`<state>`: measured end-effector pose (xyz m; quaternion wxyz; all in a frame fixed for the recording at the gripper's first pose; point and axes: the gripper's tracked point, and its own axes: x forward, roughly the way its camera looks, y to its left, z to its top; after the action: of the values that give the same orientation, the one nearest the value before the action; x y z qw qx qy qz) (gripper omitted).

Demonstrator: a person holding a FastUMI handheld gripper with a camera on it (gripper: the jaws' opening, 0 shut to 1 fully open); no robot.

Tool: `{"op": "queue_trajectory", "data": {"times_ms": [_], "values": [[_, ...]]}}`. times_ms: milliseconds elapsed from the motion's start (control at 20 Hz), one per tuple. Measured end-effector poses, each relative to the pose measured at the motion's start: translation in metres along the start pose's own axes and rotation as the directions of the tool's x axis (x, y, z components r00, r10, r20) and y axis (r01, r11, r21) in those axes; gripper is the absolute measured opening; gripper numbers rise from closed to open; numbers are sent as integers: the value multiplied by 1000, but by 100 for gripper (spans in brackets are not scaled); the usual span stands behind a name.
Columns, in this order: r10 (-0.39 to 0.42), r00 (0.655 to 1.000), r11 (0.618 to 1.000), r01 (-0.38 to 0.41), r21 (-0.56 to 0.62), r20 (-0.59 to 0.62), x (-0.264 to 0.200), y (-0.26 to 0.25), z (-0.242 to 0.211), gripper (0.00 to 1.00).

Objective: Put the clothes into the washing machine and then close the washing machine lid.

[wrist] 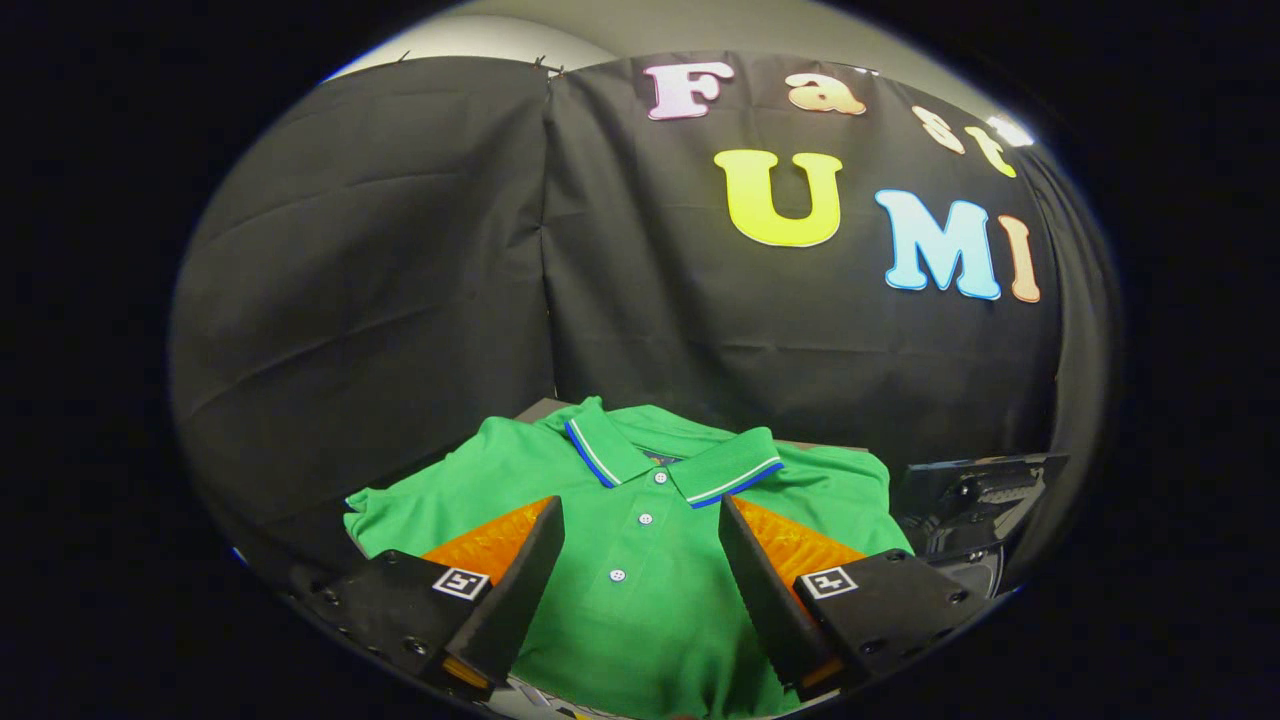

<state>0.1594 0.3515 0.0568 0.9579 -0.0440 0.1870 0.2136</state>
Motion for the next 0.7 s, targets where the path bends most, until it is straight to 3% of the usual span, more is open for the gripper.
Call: {"op": "queue_trajectory", "data": {"times_ms": [500,700], "values": [[14,984,1000,-17,-19,-179,32,21,-43,97],[28,989,1000,-28,0,-146,29,23,-38,96]]}}
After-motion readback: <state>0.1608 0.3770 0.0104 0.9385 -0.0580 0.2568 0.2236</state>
